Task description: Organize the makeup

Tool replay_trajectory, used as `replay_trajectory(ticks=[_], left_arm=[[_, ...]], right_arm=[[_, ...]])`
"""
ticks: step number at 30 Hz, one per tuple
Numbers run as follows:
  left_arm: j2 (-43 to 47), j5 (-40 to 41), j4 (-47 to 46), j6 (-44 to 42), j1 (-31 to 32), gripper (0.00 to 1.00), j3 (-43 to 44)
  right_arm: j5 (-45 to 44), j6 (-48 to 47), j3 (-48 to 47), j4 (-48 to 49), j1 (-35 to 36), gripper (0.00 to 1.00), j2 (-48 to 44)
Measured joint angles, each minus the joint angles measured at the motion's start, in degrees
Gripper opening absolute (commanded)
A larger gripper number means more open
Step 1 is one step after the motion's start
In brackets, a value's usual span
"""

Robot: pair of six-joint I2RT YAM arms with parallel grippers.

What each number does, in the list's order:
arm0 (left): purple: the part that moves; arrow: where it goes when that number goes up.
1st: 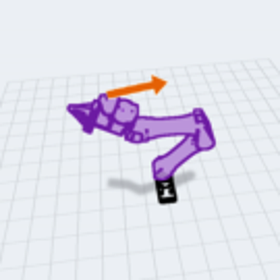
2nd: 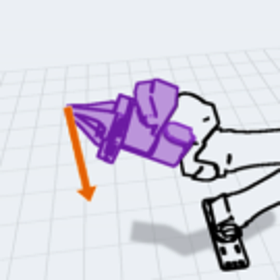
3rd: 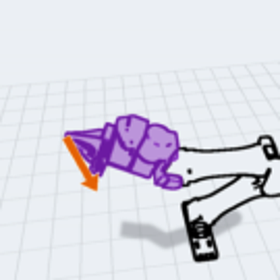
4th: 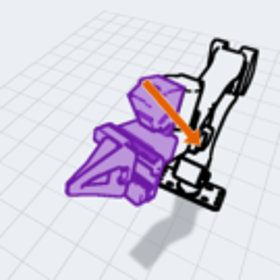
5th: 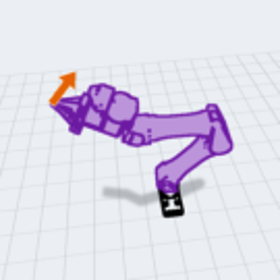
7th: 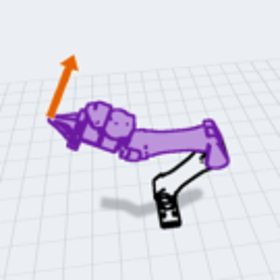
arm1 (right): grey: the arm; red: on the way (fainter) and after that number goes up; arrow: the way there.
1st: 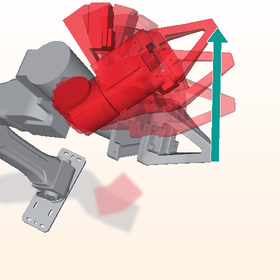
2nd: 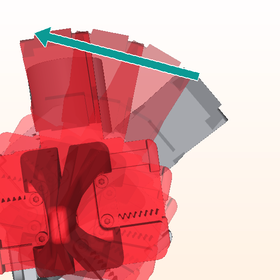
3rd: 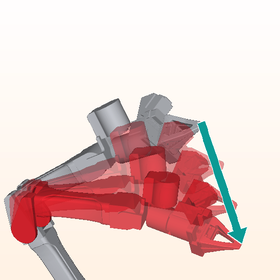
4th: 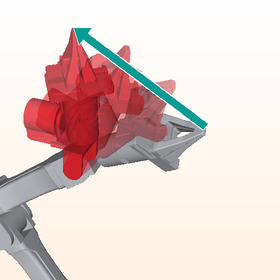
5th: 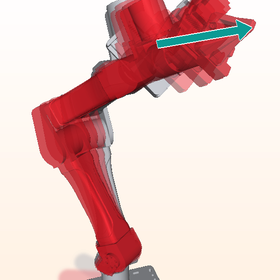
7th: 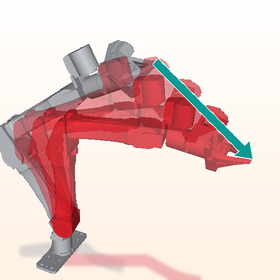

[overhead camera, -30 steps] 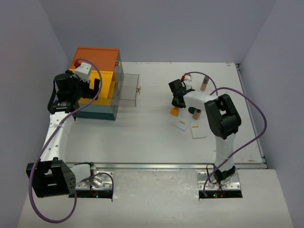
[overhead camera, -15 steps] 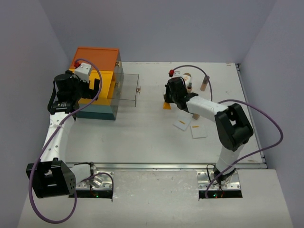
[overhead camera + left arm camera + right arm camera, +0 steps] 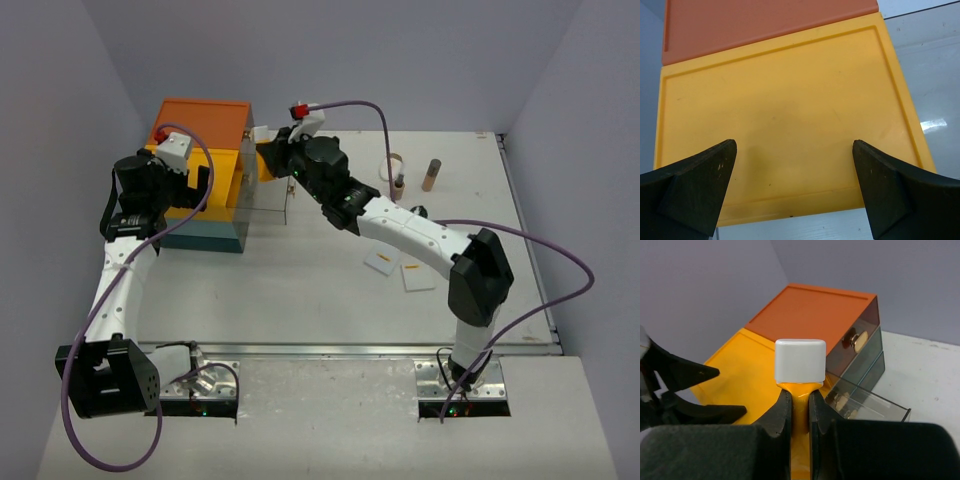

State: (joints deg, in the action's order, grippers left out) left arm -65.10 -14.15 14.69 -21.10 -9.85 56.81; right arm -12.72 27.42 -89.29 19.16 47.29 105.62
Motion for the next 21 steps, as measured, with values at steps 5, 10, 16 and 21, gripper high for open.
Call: replay_trajectory(ticks=[5, 10, 16, 21], left_arm=[[0.1, 0.0, 0.0, 0.2, 0.0, 1.0, -0.1], [0.4, 0.0, 0.0, 0.1, 0.0, 1.0, -0.4], [0.5, 0.0, -0.1, 0.2, 0.0, 1.0, -0.5], [0.5, -0.1, -0.1, 0.1, 0.0, 1.0, -0.5]], right_arm=[[-1.8, 1.4, -0.9, -1.6, 0.6, 0.05, 7.0], [-2.2, 1.7, -2.5, -3.8, 0.9, 0.41, 10.8], [-1.3, 0.9, -3.5, -3.6, 1.3, 0.68, 10.6], [-1.4, -1.8, -3.5, -5.5, 1.3, 0.76, 8.9]])
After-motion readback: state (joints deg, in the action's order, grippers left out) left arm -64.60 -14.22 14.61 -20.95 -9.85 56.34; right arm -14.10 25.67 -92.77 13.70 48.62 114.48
